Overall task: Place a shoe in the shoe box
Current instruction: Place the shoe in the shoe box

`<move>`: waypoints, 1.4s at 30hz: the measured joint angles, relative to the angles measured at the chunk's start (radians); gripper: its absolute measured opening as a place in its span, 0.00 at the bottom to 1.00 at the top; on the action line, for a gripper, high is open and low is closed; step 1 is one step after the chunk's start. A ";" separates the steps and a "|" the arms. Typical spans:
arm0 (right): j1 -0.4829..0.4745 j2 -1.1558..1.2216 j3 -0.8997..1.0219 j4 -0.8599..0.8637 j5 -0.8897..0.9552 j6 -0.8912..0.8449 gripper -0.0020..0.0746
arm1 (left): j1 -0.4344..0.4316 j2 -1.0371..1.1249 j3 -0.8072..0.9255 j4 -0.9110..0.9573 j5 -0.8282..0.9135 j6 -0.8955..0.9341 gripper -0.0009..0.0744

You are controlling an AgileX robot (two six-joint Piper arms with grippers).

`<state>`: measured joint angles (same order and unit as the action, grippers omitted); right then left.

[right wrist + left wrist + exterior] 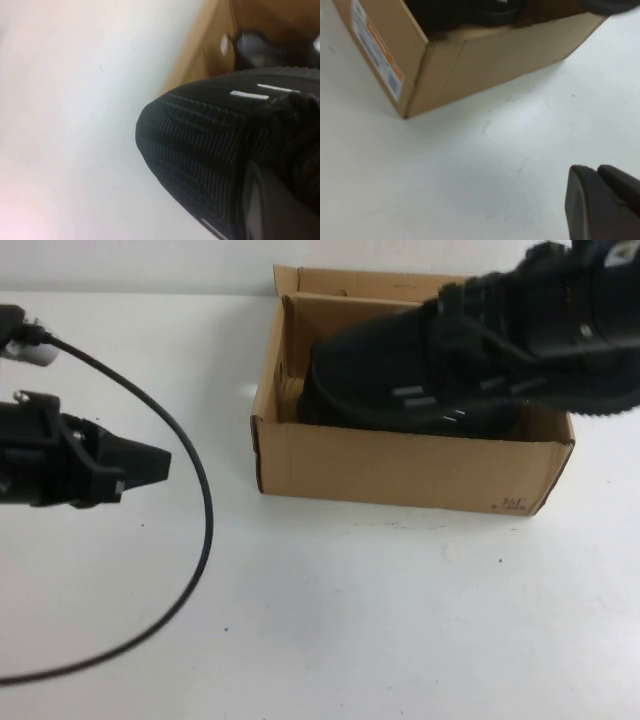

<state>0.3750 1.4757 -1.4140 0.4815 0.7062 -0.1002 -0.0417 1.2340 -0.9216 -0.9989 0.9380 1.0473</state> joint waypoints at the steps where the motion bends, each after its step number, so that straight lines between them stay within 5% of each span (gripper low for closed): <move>1: -0.011 0.024 -0.024 0.031 -0.002 -0.013 0.04 | -0.015 -0.031 0.000 0.029 -0.019 -0.023 0.01; 18: -0.087 0.485 -0.209 0.516 -0.064 -0.313 0.04 | -0.034 -0.412 0.000 0.227 -0.118 -0.299 0.01; 42: -0.089 0.578 -0.214 0.522 0.006 -0.301 0.04 | -0.034 -0.422 0.000 0.258 -0.092 -0.351 0.01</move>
<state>0.2859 2.0539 -1.6276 1.0039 0.7127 -0.4009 -0.0759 0.8118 -0.9216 -0.7410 0.8464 0.6962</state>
